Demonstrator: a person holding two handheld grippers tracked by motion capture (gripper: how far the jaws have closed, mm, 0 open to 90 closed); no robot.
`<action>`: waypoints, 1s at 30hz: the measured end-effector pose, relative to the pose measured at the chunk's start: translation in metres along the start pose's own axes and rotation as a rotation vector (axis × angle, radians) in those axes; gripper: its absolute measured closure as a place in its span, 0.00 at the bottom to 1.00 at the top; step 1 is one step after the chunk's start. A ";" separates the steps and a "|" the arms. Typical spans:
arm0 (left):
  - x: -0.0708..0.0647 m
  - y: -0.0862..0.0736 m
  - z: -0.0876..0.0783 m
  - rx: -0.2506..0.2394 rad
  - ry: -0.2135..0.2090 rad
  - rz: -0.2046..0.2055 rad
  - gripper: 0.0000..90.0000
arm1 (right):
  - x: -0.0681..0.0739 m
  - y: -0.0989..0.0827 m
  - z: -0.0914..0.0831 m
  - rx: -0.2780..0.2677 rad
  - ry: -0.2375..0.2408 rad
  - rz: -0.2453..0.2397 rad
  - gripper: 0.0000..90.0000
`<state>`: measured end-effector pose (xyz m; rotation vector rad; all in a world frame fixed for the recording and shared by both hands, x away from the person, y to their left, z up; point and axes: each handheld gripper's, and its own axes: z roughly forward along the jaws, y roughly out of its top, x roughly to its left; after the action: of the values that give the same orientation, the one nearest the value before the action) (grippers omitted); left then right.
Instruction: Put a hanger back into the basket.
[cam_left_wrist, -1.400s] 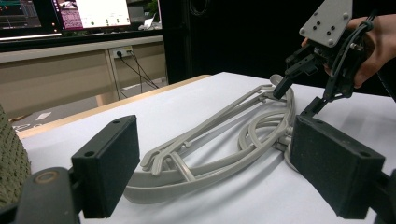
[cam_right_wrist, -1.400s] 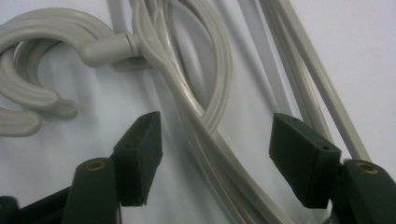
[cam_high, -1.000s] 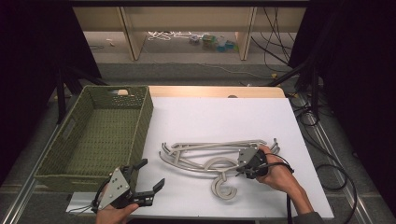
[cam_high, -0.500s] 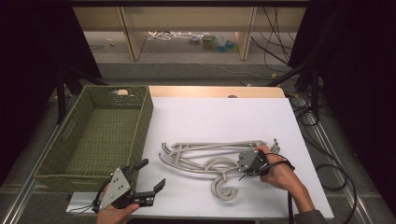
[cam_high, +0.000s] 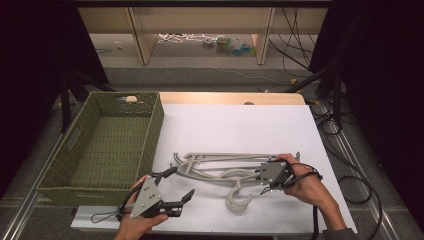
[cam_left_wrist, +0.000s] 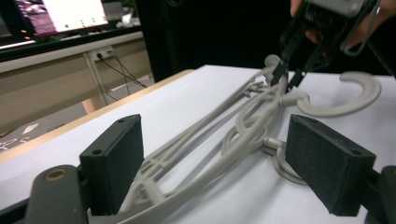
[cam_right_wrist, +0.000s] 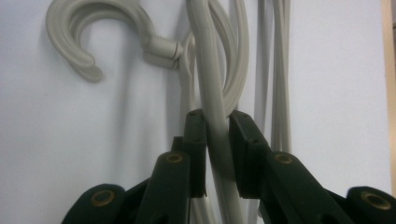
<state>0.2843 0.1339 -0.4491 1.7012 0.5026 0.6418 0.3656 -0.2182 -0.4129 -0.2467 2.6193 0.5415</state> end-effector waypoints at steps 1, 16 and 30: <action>-0.002 0.000 0.006 0.011 -0.009 0.008 0.22 | 0.001 0.001 -0.001 -0.010 0.002 0.009 0.87; -0.018 0.011 0.056 0.147 -0.123 0.150 0.32 | 0.006 0.018 -0.017 -0.058 -0.024 -0.052 0.89; -0.023 0.030 0.069 0.276 -0.223 0.253 0.51 | 0.015 0.029 -0.027 -0.053 0.012 -0.053 0.89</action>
<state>0.3120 0.0614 -0.4340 2.0910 0.2253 0.5712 0.3346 -0.2045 -0.3884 -0.3365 2.6047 0.5938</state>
